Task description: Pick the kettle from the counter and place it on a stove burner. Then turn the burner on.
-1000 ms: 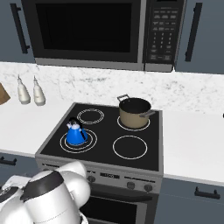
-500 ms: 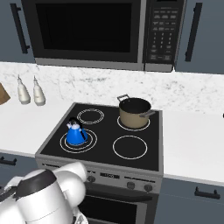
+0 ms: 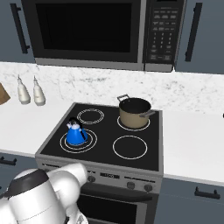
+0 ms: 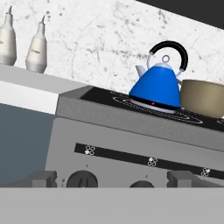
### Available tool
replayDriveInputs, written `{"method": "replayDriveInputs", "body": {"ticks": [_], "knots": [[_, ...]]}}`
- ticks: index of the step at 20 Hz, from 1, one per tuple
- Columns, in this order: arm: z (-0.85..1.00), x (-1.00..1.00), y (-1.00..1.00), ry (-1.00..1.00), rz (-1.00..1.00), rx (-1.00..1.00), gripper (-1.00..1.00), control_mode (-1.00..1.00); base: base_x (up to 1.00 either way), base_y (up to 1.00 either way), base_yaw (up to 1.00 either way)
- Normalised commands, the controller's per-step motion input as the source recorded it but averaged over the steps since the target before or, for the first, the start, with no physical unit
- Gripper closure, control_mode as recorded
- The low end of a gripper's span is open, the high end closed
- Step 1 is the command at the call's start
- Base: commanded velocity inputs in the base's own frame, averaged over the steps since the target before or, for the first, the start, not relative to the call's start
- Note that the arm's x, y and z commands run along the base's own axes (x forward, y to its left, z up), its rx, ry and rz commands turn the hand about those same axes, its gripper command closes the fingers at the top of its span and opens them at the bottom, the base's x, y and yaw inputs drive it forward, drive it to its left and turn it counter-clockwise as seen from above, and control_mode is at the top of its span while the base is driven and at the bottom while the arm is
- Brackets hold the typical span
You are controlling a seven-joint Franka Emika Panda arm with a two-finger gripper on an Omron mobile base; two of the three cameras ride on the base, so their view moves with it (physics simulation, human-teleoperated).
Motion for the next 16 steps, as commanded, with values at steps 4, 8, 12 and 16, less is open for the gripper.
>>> {"method": "replayDriveInputs", "body": {"ticks": [4, 8, 12, 16], "knots": [[-0.01, 0.2, -0.14, 0.0, 0.0, 0.0, -1.0, -1.0, 0.0, 0.0, 0.0], [-0.05, 0.22, -0.12, 0.0, 0.0, 0.0, -1.0, -1.0, 0.0, 0.0, 0.0], [-0.11, 0.23, -0.07, 0.0, 0.0, 0.0, -1.0, -1.0, 0.0, 0.0, 0.0], [-0.15, 0.22, -0.08, 0.0, 0.0, 0.0, -1.0, -1.0, 0.0, 0.0, 0.0]]}}
